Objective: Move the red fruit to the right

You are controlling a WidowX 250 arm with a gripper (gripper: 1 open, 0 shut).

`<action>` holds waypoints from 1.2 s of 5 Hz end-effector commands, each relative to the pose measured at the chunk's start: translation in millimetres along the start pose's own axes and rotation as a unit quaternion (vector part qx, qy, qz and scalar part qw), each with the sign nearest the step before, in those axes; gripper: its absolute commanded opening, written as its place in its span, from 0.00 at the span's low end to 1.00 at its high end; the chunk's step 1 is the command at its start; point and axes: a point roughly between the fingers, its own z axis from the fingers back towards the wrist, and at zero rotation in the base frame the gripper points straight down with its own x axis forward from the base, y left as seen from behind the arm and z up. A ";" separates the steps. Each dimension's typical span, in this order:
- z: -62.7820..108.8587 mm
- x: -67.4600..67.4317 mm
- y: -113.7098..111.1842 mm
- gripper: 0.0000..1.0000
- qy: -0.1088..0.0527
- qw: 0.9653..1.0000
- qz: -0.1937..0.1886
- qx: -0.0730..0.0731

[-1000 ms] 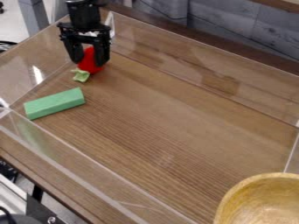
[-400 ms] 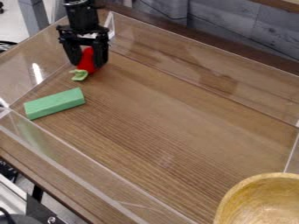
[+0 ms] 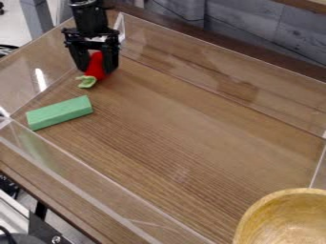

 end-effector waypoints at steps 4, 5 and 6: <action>55.6 7.0 -26.2 0.00 -0.062 0.997 -0.024 -0.026; 81.3 7.8 -55.8 0.00 -0.077 0.995 -0.049 -0.050; 90.6 7.4 -98.8 0.00 -0.074 0.991 -0.090 -0.068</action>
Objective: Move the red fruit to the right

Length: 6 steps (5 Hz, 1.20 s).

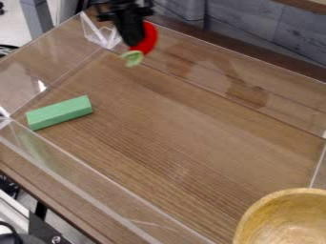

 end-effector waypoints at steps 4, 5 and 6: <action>-42.4 4.7 -132.8 0.00 0.009 0.990 -0.138 0.011; -59.6 1.8 -135.3 0.00 0.023 0.989 -0.145 0.018; -68.3 -0.9 -134.2 0.00 0.032 0.988 -0.148 0.021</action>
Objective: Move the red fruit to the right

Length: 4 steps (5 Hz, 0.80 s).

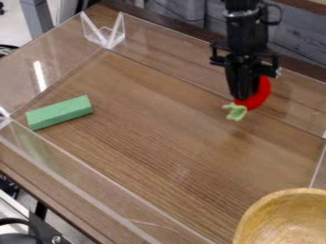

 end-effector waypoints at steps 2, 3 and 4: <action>0.3 2.9 -3.9 0.00 -0.007 1.000 -0.016 0.013; -3.3 1.9 -3.5 1.00 -0.002 1.000 -0.018 0.017; -6.1 0.8 -3.2 1.00 0.002 1.000 -0.017 0.025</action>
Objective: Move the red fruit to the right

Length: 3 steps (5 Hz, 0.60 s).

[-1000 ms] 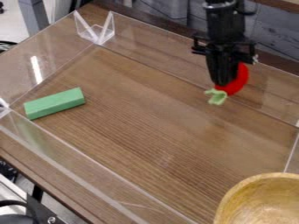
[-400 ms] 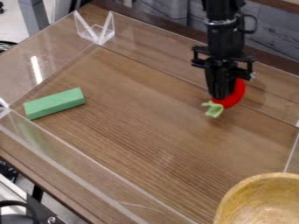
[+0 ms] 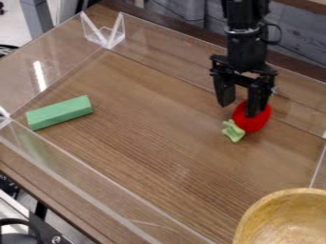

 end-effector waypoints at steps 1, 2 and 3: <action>7.1 5.2 -1.5 0.00 -0.015 1.000 -0.005 0.009; 7.1 5.4 -0.1 0.00 -0.014 1.000 -0.005 0.014; 8.4 4.2 0.0 1.00 -0.015 1.000 -0.003 0.019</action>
